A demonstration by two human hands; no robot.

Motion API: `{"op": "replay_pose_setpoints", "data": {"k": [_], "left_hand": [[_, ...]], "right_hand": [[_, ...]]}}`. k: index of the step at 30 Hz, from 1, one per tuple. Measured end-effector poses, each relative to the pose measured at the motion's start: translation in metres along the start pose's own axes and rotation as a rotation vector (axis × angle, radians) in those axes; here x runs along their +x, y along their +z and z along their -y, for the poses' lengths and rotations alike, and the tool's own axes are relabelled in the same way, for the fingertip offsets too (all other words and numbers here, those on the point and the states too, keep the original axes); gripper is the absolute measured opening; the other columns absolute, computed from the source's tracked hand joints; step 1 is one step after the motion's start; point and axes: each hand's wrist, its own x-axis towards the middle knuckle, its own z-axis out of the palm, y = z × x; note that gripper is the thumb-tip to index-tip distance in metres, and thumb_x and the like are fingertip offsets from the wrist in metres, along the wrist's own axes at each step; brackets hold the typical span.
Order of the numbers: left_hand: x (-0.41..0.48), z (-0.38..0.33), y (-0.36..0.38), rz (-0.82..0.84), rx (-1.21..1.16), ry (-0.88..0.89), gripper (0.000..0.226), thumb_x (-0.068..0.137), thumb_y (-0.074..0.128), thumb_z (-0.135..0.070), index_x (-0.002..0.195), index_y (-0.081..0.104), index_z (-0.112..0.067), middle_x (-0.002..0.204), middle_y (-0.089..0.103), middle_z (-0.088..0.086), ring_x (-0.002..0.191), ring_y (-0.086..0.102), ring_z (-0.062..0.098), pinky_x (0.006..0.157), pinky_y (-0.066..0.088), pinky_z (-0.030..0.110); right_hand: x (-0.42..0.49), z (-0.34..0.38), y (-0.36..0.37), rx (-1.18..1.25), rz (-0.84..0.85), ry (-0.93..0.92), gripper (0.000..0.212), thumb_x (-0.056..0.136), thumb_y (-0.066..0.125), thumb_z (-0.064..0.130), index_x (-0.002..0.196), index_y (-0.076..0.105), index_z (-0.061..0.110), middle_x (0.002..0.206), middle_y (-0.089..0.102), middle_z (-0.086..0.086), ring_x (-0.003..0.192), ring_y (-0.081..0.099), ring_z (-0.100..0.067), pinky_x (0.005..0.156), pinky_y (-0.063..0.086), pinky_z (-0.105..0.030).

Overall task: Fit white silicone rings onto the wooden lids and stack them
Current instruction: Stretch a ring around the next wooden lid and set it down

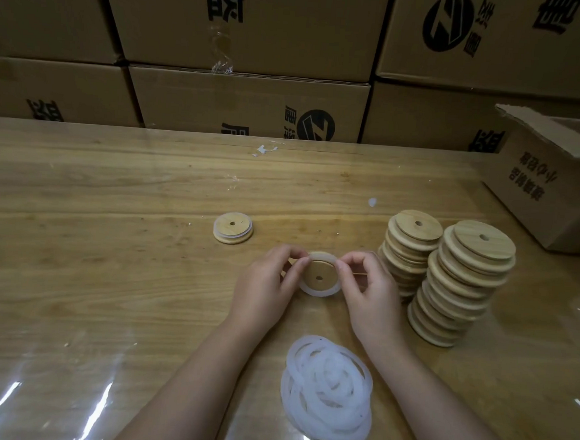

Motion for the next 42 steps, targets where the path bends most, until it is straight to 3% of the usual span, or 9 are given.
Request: {"op": "replay_pose_setpoints", "data": {"k": [11,16,20,29,38,42], "left_hand": [[0.003,0.006,-0.001,0.005,-0.068,-0.051,0.019,0.086,0.051,-0.037,0.087,0.064,-0.023,0.078,0.063,-0.016,0.07,0.054,0.003,0.067,0.046,0.029],[0.005,0.01,-0.005,0.039,-0.052,-0.042,0.008,0.09,0.057,-0.029,0.087,0.063,-0.026,0.076,0.06,-0.022,0.071,0.054,0.002,0.066,0.044,0.026],[0.005,0.01,-0.007,0.064,-0.085,-0.033,0.008,0.09,0.06,-0.022,0.085,0.061,-0.026,0.077,0.06,-0.018,0.07,0.053,0.001,0.067,0.044,0.026],[0.006,0.009,-0.006,0.082,-0.096,-0.097,0.008,0.089,0.061,-0.026,0.084,0.064,-0.02,0.077,0.063,-0.01,0.07,0.055,0.009,0.068,0.047,0.034],[0.009,0.014,-0.008,0.1,-0.113,-0.137,0.013,0.09,0.06,-0.025,0.078,0.059,-0.03,0.07,0.061,-0.014,0.071,0.058,0.015,0.07,0.05,0.04],[0.008,0.014,-0.009,0.092,-0.175,-0.172,0.018,0.089,0.061,-0.026,0.073,0.058,-0.032,0.065,0.061,-0.016,0.067,0.059,0.018,0.064,0.047,0.035]], "right_hand": [[0.001,0.005,-0.002,-0.009,0.028,-0.015,0.007,0.086,0.063,0.011,0.084,0.06,0.017,0.083,0.06,0.007,0.078,0.058,-0.002,0.066,0.044,-0.009],[0.001,0.005,-0.002,0.0,0.051,-0.01,0.01,0.085,0.064,0.011,0.084,0.059,0.019,0.084,0.059,0.008,0.077,0.058,-0.002,0.064,0.043,-0.007],[0.001,0.003,-0.002,-0.021,0.059,-0.036,0.01,0.084,0.063,0.011,0.083,0.058,0.02,0.083,0.059,0.007,0.076,0.057,-0.004,0.063,0.045,-0.011],[0.0,0.003,-0.004,-0.038,0.072,-0.094,0.008,0.083,0.061,0.012,0.08,0.057,0.018,0.083,0.057,0.006,0.076,0.057,-0.008,0.064,0.05,-0.027],[0.004,0.004,-0.006,-0.072,0.131,-0.077,0.009,0.086,0.061,0.01,0.082,0.057,0.017,0.085,0.055,0.01,0.079,0.056,-0.005,0.066,0.049,-0.023],[0.003,0.001,-0.005,-0.036,0.132,-0.029,0.008,0.086,0.061,0.008,0.086,0.059,0.016,0.086,0.058,0.007,0.078,0.058,-0.007,0.069,0.05,-0.027]]}}
